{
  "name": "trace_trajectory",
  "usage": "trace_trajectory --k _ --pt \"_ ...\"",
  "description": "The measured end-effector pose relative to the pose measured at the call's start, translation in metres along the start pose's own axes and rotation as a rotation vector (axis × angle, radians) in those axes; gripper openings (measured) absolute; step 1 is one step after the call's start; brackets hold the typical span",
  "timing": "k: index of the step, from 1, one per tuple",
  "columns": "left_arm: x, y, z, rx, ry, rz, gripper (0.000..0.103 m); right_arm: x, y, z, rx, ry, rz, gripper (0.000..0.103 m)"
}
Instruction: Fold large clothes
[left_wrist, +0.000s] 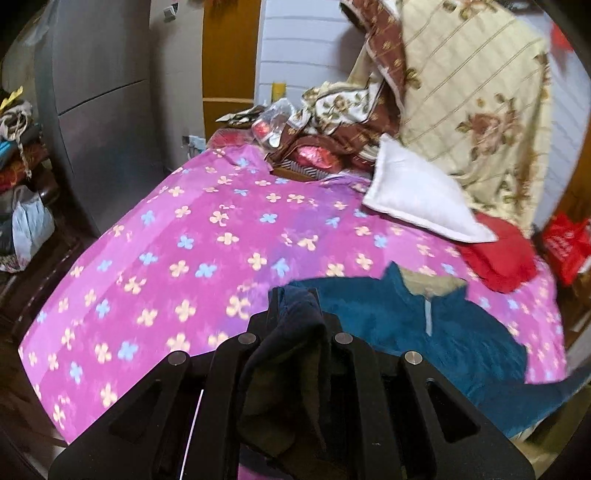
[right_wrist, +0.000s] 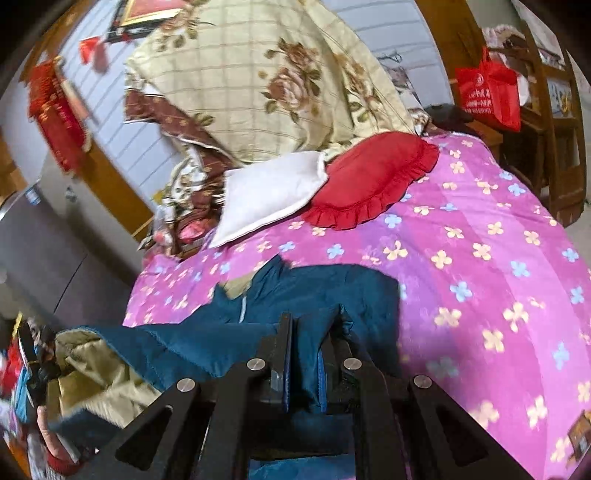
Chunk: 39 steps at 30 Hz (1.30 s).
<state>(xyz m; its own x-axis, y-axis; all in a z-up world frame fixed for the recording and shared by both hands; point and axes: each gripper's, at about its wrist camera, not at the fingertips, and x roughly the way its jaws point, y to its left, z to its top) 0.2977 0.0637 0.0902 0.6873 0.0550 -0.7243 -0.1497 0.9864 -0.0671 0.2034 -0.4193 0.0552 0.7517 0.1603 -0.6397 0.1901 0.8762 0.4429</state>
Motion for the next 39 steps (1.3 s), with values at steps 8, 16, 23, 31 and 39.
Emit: trace_trajectory --k 8,16,23,31,39 --pt "0.126 -0.042 0.012 0.065 0.098 0.136 0.01 0.119 -0.037 0.03 0.06 0.095 -0.104 0.01" --pt "0.212 -0.051 -0.002 0.062 0.192 0.174 0.015 0.192 -0.074 0.024 0.143 0.147 -0.134 0.01" --pt "0.208 -0.025 0.007 -0.078 0.206 0.001 0.027 0.189 -0.092 0.026 0.239 0.131 -0.001 0.024" --pt "0.128 0.019 0.044 -0.252 0.071 -0.244 0.059 0.118 -0.063 0.048 0.158 -0.062 -0.027 0.075" --pt "0.074 -0.077 0.007 0.028 0.066 -0.283 0.063 0.143 0.02 -0.006 -0.141 0.085 -0.103 0.075"
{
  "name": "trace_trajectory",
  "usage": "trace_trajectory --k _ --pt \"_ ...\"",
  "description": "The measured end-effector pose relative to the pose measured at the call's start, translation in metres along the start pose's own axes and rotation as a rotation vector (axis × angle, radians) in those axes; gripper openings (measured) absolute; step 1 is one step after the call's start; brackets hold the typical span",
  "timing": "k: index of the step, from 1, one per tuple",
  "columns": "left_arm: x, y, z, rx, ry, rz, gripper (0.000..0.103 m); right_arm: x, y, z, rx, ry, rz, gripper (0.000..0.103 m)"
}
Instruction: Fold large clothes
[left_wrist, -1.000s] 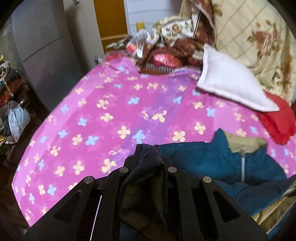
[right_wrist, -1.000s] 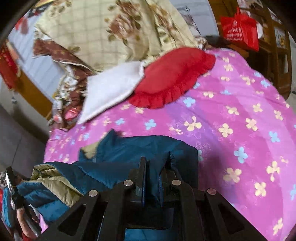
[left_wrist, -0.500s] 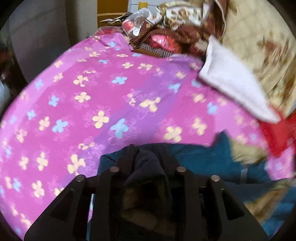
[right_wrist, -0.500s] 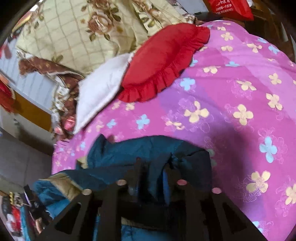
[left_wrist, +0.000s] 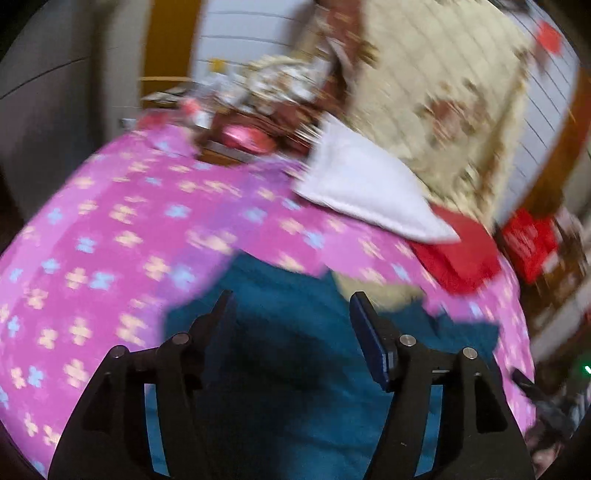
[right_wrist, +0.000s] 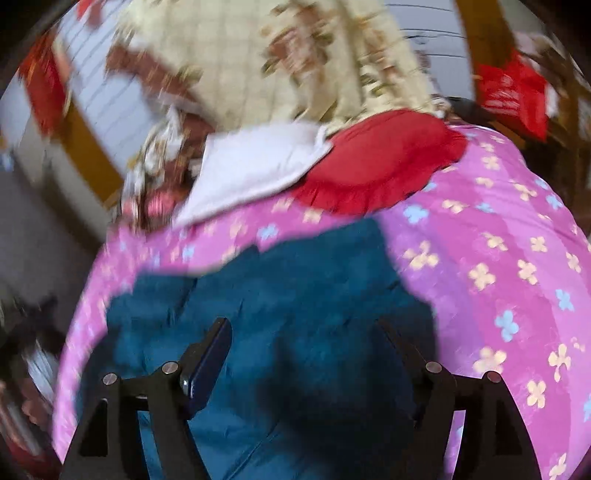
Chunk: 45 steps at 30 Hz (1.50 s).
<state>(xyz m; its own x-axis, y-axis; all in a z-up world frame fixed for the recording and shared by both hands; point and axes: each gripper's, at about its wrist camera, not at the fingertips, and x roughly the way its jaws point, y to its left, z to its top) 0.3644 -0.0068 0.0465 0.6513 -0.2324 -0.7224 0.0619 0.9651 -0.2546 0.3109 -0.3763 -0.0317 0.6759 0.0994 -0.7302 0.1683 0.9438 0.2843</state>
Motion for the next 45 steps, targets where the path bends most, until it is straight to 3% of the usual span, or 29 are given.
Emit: trace_trajectory --k 3,7,9,13,21,25,29,33,37,39,42,45 --pt "0.031 -0.054 -0.03 0.1 0.072 -0.041 0.063 0.023 0.017 -0.019 -0.089 0.016 -0.069 0.075" --pt "0.084 -0.095 -0.054 0.205 0.141 -0.003 0.063 0.054 0.016 -0.026 -0.132 0.037 -0.124 0.075" --pt "0.117 -0.1 -0.059 0.226 0.158 0.062 0.063 0.063 0.011 -0.023 -0.15 0.027 -0.141 0.075" --pt "0.155 -0.085 -0.053 0.149 0.19 0.082 0.063 0.085 -0.005 -0.009 -0.118 0.024 -0.13 0.076" --pt "0.185 -0.08 -0.045 0.155 0.193 0.151 0.065 0.122 -0.005 0.005 -0.093 0.039 -0.134 0.079" --pt "0.167 -0.074 -0.044 0.16 0.2 0.138 0.065 0.125 -0.002 0.005 -0.116 0.062 -0.161 0.08" --pt "0.122 -0.052 -0.041 0.145 0.154 0.127 0.065 0.08 0.002 -0.001 -0.133 0.018 -0.169 0.079" --pt "0.081 -0.006 -0.045 0.131 0.072 0.232 0.065 0.036 -0.005 -0.028 -0.137 -0.004 -0.148 0.079" --pt "0.075 0.059 -0.061 0.085 0.086 0.342 0.067 0.023 -0.03 -0.057 -0.125 0.011 -0.193 0.079" --pt "0.075 0.086 -0.068 0.061 0.097 0.384 0.067 0.022 -0.056 -0.068 -0.061 0.036 -0.212 0.082" --pt "0.05 0.117 -0.069 -0.027 0.102 0.351 0.067 0.003 -0.092 -0.079 0.111 0.058 -0.135 0.083" --pt "0.021 0.123 -0.075 -0.047 0.083 0.353 0.067 -0.032 -0.098 -0.097 0.131 0.032 -0.155 0.083"
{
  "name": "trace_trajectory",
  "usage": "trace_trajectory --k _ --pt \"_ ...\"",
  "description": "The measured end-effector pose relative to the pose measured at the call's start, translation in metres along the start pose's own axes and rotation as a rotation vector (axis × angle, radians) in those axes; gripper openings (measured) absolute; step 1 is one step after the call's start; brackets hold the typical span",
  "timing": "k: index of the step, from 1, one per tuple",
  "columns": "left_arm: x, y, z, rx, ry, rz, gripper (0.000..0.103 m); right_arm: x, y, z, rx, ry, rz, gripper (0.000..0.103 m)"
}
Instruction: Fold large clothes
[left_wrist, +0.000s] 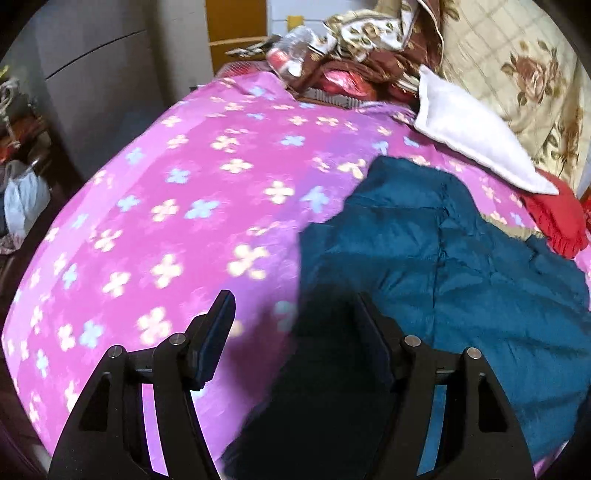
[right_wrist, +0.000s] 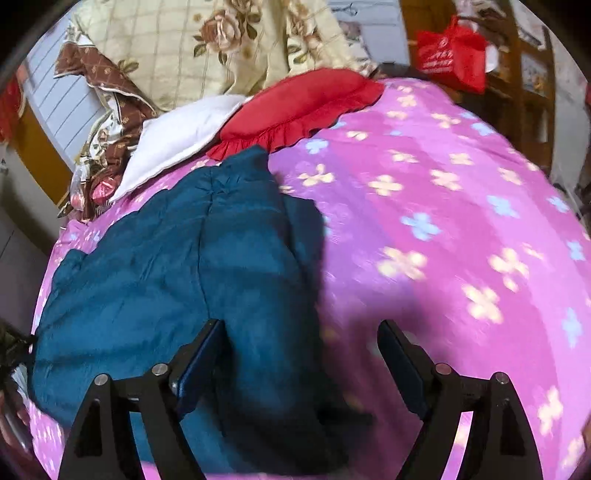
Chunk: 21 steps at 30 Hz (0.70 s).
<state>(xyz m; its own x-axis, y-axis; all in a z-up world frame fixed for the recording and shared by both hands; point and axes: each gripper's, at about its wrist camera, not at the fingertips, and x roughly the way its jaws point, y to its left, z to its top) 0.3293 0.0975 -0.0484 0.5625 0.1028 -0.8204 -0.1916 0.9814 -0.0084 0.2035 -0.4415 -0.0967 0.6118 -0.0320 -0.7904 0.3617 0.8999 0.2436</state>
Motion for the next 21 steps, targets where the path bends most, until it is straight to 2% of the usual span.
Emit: trace_trajectory --k 5,8,11,13,15,21 --pt "-0.042 0.017 -0.031 0.007 -0.031 -0.017 0.067 -0.045 -0.01 -0.048 -0.026 -0.008 0.001 0.083" --pt "-0.052 0.019 -0.055 0.019 -0.011 -0.064 0.067 -0.059 -0.015 -0.078 -0.015 0.007 0.002 0.083" --pt "-0.054 0.012 -0.073 0.058 0.02 -0.07 0.067 -0.067 -0.024 -0.096 -0.006 0.022 0.014 0.083" --pt "-0.056 0.01 -0.079 0.065 0.034 -0.071 0.067 -0.07 -0.03 -0.097 0.002 0.026 0.002 0.083" --pt "-0.057 0.011 -0.082 0.051 0.048 -0.095 0.067 -0.073 -0.039 -0.092 0.035 0.025 0.026 0.083" --pt "-0.039 0.034 -0.074 -0.082 0.106 -0.267 0.067 -0.063 -0.045 -0.069 0.1 0.037 0.131 0.083"
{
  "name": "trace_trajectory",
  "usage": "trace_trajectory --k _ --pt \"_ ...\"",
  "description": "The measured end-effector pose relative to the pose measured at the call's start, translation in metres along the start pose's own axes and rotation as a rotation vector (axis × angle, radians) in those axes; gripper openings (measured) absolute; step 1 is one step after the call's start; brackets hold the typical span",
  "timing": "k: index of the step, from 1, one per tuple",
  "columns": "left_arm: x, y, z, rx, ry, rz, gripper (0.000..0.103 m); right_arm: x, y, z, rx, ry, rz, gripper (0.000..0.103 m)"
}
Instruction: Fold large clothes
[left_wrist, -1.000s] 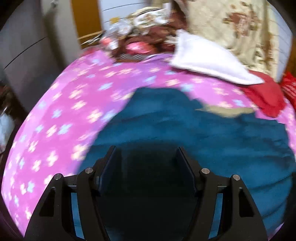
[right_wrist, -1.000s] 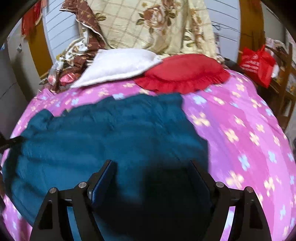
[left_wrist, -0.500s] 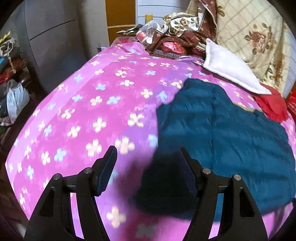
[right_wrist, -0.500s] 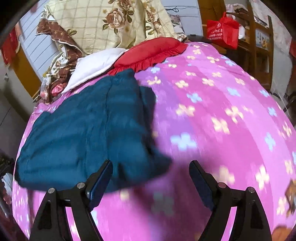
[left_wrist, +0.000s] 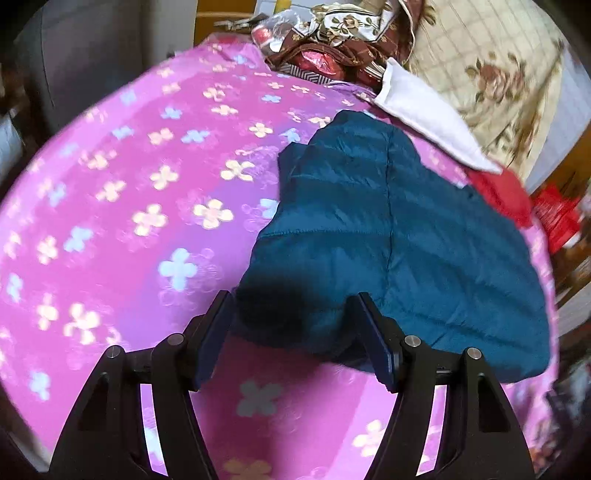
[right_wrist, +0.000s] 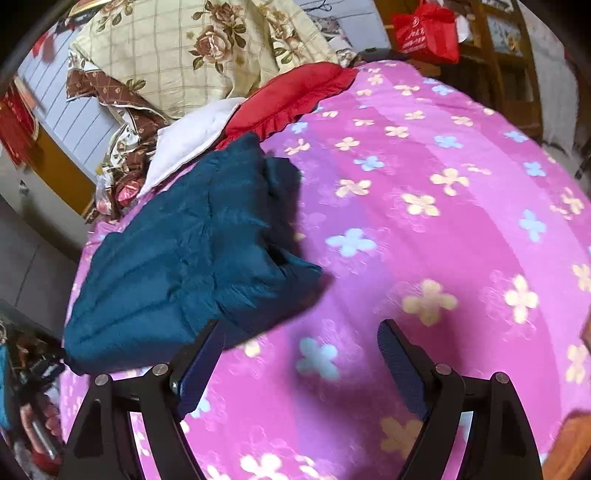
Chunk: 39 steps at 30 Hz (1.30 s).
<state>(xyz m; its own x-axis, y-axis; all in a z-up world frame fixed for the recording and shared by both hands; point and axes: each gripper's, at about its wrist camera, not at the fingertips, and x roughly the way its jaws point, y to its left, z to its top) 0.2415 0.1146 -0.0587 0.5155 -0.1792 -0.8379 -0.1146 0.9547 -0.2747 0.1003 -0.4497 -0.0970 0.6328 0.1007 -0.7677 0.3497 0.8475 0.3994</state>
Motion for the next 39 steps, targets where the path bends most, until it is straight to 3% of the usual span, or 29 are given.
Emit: trace_trajectory --k 4,7,11,13,15,18,20,21,23,26,30,32,34,37,39 --pt "0.017 0.016 0.016 -0.101 0.015 -0.109 0.069 0.03 0.003 0.024 0.034 0.03 0.07 0.083" --pt "0.03 0.025 0.03 -0.169 0.019 -0.249 0.072 0.059 0.003 0.041 0.068 0.076 0.121 0.083" --pt "0.052 0.019 0.045 -0.125 0.047 -0.321 0.078 0.108 0.011 0.061 0.067 0.158 0.194 0.083" --pt "0.073 0.011 0.052 -0.069 0.102 -0.353 0.084 0.129 0.014 0.069 0.082 0.187 0.26 0.085" --pt "0.095 0.007 0.056 -0.043 0.159 -0.336 0.097 0.138 0.019 0.076 0.088 0.173 0.287 0.092" --pt "0.108 0.001 0.058 -0.066 0.176 -0.344 0.102 0.147 0.03 0.083 0.062 0.164 0.277 0.092" --pt "0.105 -0.012 0.057 -0.035 0.176 -0.345 0.097 0.153 0.038 0.085 0.044 0.186 0.301 0.072" --pt "0.103 -0.019 0.056 -0.015 0.163 -0.33 0.091 0.152 0.038 0.086 0.041 0.188 0.309 0.068" --pt "0.093 -0.033 0.056 0.024 0.139 -0.301 0.073 0.145 0.041 0.088 0.032 0.178 0.333 0.048" --pt "0.079 -0.053 0.058 0.08 0.116 -0.295 0.069 0.123 0.04 0.091 0.004 0.144 0.355 0.04" --pt "0.074 -0.081 0.051 0.142 0.11 -0.306 0.069 0.1 0.023 0.089 0.014 0.078 0.329 0.039" --pt "0.083 -0.094 0.044 0.191 0.108 -0.226 0.07 0.105 0.012 0.088 0.031 0.081 0.282 0.042" --pt "0.089 -0.098 0.038 0.215 0.077 -0.141 0.078 0.112 0.005 0.088 0.056 0.1 0.284 0.047" --pt "0.086 -0.081 0.039 0.151 0.092 -0.163 0.078 0.109 0.004 0.09 0.087 0.086 0.237 0.058" --pt "0.071 -0.064 0.042 0.103 0.084 -0.218 0.078 0.098 0.001 0.091 0.106 0.054 0.199 0.059"
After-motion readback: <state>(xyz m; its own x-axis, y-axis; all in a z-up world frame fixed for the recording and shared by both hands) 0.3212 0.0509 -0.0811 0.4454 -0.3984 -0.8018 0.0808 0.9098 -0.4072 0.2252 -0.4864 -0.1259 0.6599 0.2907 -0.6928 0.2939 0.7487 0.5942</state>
